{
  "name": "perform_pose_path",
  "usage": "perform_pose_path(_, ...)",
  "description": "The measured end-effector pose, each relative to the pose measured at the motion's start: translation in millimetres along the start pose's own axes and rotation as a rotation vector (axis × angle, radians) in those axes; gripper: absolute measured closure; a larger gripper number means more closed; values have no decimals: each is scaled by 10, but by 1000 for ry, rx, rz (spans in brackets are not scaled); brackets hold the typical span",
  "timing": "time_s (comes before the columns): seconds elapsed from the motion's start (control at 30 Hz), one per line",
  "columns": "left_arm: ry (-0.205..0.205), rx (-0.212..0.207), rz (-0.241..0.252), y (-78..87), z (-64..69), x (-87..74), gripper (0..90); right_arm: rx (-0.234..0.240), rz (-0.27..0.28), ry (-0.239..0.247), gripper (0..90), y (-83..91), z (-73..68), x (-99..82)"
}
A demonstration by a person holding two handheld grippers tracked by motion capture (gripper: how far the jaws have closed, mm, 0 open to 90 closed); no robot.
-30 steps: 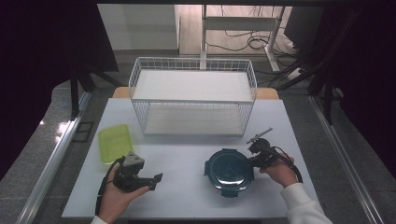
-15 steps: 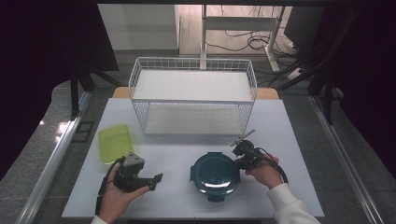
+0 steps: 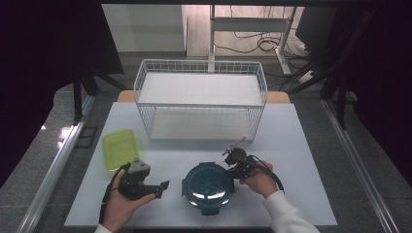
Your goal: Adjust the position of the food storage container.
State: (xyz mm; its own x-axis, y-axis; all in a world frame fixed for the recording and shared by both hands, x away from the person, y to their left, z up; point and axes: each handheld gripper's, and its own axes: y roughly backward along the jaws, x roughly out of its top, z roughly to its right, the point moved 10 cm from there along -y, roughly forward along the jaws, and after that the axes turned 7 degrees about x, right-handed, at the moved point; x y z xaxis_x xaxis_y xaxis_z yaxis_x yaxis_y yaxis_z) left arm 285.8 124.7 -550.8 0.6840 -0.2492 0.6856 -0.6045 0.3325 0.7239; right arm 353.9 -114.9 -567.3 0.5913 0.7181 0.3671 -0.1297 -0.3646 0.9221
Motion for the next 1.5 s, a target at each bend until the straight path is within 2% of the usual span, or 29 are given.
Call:
perform_pose_path(0.13,-2,0,-3,-4,-9,-4,177,17,2,14,887,-44,-81,55)
perform_pose_path(0.3,1,0,-1,2,-20,-5,177,53,15,3,886,-50,-87,28)
perform_pose_path(0.4,1,0,-2,2,-24,-4,177,60,31,-2,885,-47,-84,21)
perform_pose_path(0.43,1,1,2,5,-27,2,177,73,54,-7,884,-28,-81,18)
perform_pose_path(0.47,1,1,2,5,-27,2,177,73,54,-7,884,-28,-81,18)
perform_pose_path(0.5,4,2,5,0,-28,11,178,72,94,-11,883,35,-59,26)
perform_pose_path(0.53,4,2,5,0,-28,11,178,72,94,-11,883,35,-59,26)
perform_pose_path(0.57,2,1,5,-9,-28,18,178,63,134,-26,881,130,-22,26)
perform_pose_path(0.6,2,1,5,-9,-28,18,178,63,134,-26,881,130,-22,26)
perform_pose_path(0.63,3,-2,9,-16,-30,27,178,51,174,-29,879,237,18,14)
perform_pose_path(0.67,3,-2,9,-16,-30,27,178,51,174,-29,879,237,18,14)
perform_pose_path(0.7,6,-3,11,-22,-38,31,178,48,214,-41,877,336,46,-16)
perform_pose_path(0.73,6,-3,11,-22,-38,31,178,48,214,-41,877,336,46,-16)
perform_pose_path(0.77,7,-4,11,-24,-43,31,177,48,253,-61,871,416,69,-61)
perform_pose_path(0.8,7,-5,13,-26,-48,30,177,48,253,-61,871,416,69,-61)
perform_pose_path(0.87,9,-2,15,-26,-59,23,175,55,304,-94,873,488,92,-136)
perform_pose_path(1.07,17,-14,10,-22,-48,4,175,66,355,-131,859,575,80,-269)
perform_pose_path(1.1,19,-16,10,-16,-44,6,174,72,367,-139,818,577,60,-327)
perform_pose_path(1.17,23,-18,15,-12,-34,14,175,71,374,-140,794,574,56,-351)
perform_pose_path(1.2,23,-20,18,-6,-27,19,174,71,380,-146,738,579,55,-370)
perform_pose_path(1.23,22,-20,19,0,-16,20,174,74,413,-171,534,607,52,-379)
perform_pose_path(1.27,22,-20,19,0,-16,20,174,74,413,-171,534,607,52,-379)
perform_pose_path(1.4,23,-26,23,7,6,29,171,125,453,-215,269,630,11,-375)
perform_pose_path(1.5,19,-29,20,0,15,29,170,142,458,-219,230,635,-9,-373)
